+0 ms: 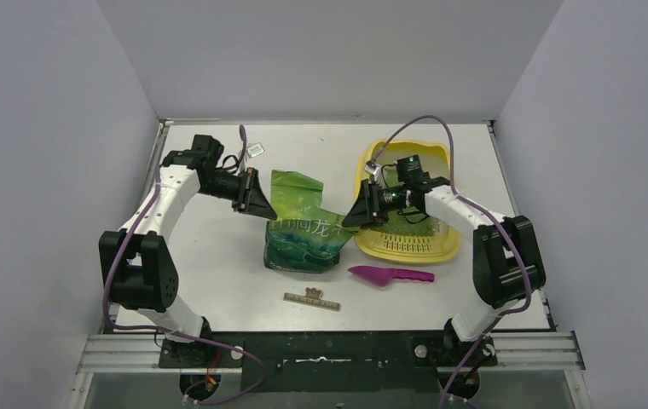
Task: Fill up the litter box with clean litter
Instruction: Close the cat litter bag at the center of the board.
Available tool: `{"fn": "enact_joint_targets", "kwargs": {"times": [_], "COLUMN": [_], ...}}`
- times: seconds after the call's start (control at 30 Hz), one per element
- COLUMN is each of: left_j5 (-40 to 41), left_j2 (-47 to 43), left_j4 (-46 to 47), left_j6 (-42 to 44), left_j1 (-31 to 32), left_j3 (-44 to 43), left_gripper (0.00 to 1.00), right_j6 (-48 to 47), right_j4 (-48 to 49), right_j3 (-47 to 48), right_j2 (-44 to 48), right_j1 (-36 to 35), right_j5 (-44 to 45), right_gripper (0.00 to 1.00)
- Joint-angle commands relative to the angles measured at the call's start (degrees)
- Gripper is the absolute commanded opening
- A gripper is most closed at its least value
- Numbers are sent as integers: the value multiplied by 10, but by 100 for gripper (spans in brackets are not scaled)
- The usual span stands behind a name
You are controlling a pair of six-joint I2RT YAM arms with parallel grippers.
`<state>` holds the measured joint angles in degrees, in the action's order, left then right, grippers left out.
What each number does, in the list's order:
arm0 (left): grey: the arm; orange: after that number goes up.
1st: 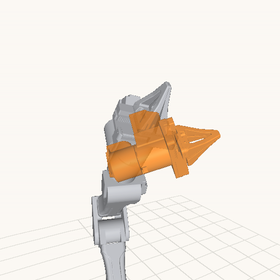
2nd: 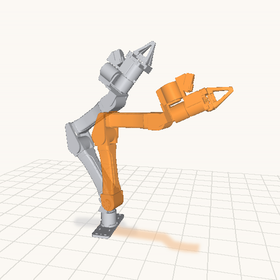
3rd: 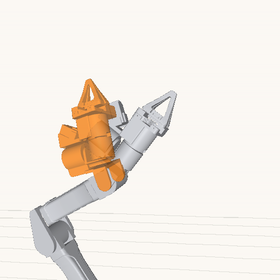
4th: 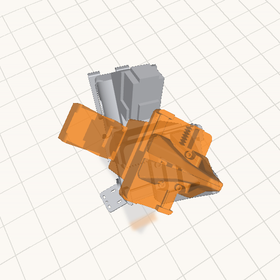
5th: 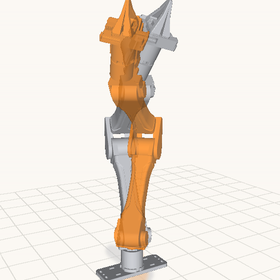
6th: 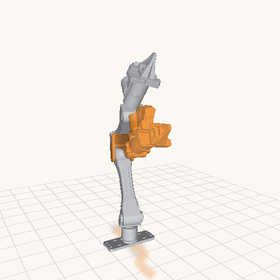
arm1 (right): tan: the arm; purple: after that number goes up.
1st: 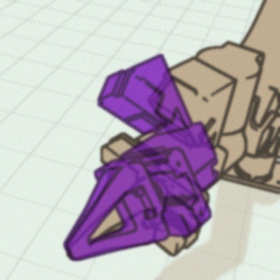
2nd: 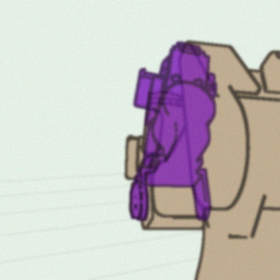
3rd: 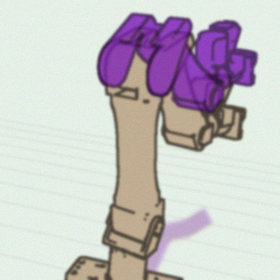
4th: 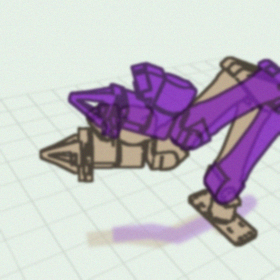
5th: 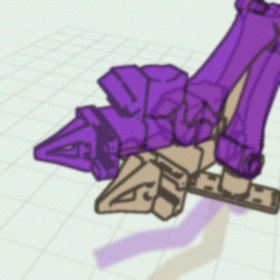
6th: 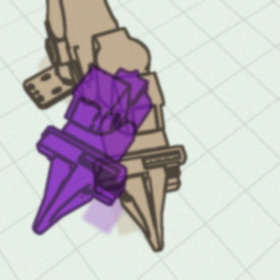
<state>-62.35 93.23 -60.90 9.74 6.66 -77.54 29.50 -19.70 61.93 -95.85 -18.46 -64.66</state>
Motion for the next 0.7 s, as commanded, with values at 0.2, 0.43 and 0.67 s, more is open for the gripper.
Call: {"fn": "enact_joint_targets", "kwargs": {"times": [0.2,0.43,0.67], "left_j5": [44,52,59], "left_j2": [-8,-24,-42], "left_j4": [-10,7,22], "left_j6": [17,0,-9], "left_j1": [-2,1,3], "left_j3": [-33,-26,-18], "left_gripper": [11,22,32], "right_j6": [-184,-387,-590], "right_j4": [-67,91,160], "right_j3": [28,-79,-122], "right_j2": [170,344,347], "right_j1": [4,-97,-249], "right_j5": [230,351,402], "right_gripper": [55,76,81]}}
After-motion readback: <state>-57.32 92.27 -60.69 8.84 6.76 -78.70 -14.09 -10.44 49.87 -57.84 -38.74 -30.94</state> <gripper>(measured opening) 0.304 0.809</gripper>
